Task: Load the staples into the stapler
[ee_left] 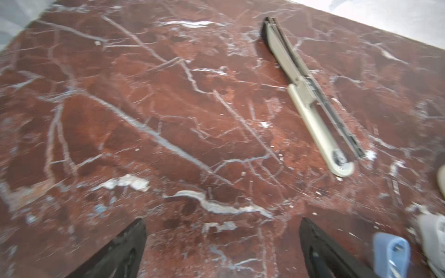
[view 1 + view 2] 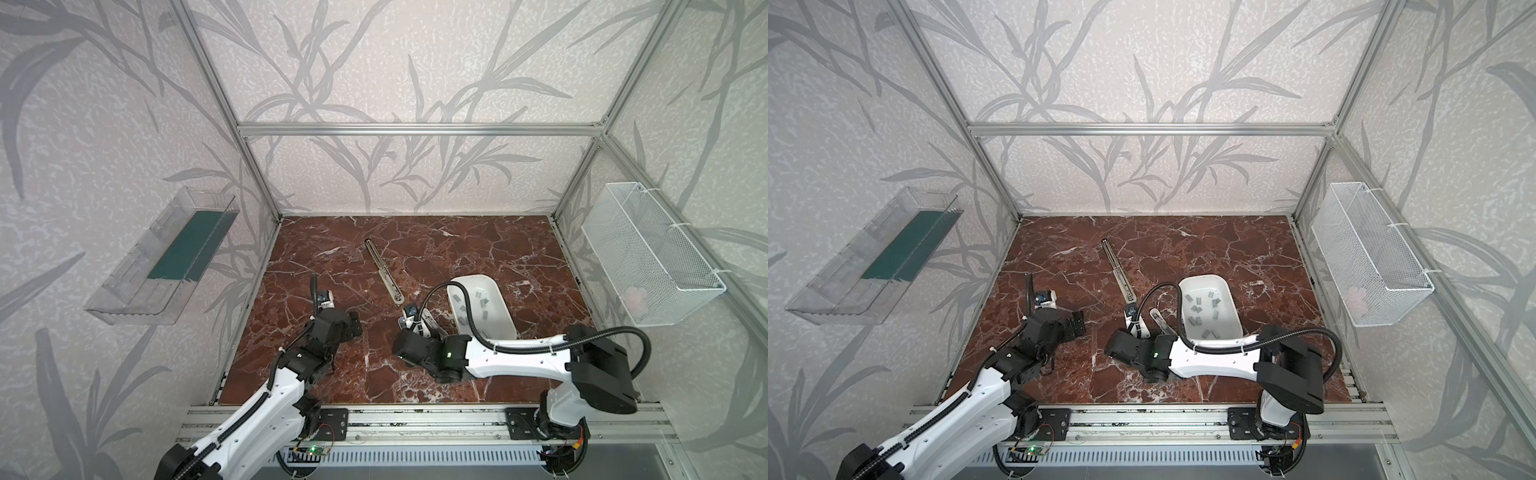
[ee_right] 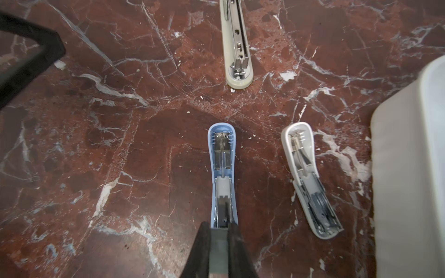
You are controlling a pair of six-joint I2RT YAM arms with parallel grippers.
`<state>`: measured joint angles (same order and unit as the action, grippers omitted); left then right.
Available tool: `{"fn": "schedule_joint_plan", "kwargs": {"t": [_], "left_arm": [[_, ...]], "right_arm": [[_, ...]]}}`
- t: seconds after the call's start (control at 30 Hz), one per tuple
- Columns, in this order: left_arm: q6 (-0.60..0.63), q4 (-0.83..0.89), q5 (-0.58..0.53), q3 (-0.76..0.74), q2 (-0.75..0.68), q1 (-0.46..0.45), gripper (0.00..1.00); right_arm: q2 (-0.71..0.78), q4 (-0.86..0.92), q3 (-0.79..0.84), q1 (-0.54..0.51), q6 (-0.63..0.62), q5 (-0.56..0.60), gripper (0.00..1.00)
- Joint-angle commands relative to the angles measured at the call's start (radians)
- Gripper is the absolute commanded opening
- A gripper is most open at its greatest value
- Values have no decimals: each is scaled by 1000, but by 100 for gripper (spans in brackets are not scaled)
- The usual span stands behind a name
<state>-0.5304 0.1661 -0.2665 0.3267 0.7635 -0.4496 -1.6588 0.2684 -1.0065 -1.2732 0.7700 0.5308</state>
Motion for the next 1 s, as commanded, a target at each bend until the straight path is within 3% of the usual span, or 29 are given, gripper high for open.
{"fn": "schedule_joint_plan", "kwargs": {"t": [0.0,0.13,0.23,0.37,0.53,0.97], "left_arm": [[-6,-3,115,14,-31,2,99],[-104,296,253,103,-146,-1,98],[-123,302,313,3,-293,0,99],[-107,176,541,-84,-416,0,99],[-116,178,529,-100,-439,0,99],[-112,148,504,-75,-280,0,99]], "right_arm": [[-16,-30,-18,-5,-9,20,0],[-15,-52,14,-5,-44,5,0],[-26,-51,8,-5,-62,3,0],[-42,-46,-14,-6,-76,16,0],[-106,-57,-17,-1,-99,35,0],[-139,-90,-21,38,-164,0,0]]}}
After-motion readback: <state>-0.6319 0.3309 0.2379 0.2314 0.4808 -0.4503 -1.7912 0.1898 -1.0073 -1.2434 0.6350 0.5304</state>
